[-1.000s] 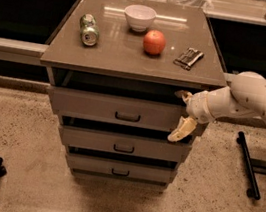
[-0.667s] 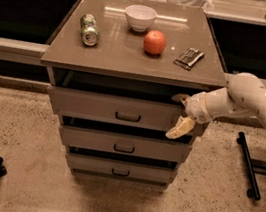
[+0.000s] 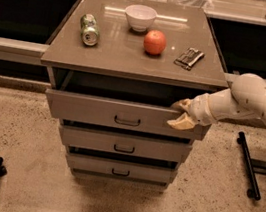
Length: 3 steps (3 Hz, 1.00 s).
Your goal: Open top drawer
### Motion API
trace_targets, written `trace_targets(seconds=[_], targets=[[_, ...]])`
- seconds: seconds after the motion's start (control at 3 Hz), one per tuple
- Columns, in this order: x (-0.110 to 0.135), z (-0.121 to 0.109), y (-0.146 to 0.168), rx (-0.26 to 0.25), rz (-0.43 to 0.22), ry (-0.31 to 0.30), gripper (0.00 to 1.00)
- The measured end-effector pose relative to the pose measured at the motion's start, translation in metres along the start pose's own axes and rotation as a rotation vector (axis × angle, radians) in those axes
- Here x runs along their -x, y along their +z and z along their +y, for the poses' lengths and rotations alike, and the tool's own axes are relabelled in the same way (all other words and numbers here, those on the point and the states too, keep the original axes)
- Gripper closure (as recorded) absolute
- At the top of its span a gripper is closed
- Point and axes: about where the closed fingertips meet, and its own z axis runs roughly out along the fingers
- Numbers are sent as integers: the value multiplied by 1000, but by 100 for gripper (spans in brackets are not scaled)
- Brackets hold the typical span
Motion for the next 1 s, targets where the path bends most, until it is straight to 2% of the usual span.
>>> trace_targets(seconds=[0.33, 0.67, 1.0], targets=[[0, 16, -9, 16, 32, -25, 73], [1, 32, -16, 38, 53, -51, 77], [6, 54, -24, 70, 64, -82, 60]])
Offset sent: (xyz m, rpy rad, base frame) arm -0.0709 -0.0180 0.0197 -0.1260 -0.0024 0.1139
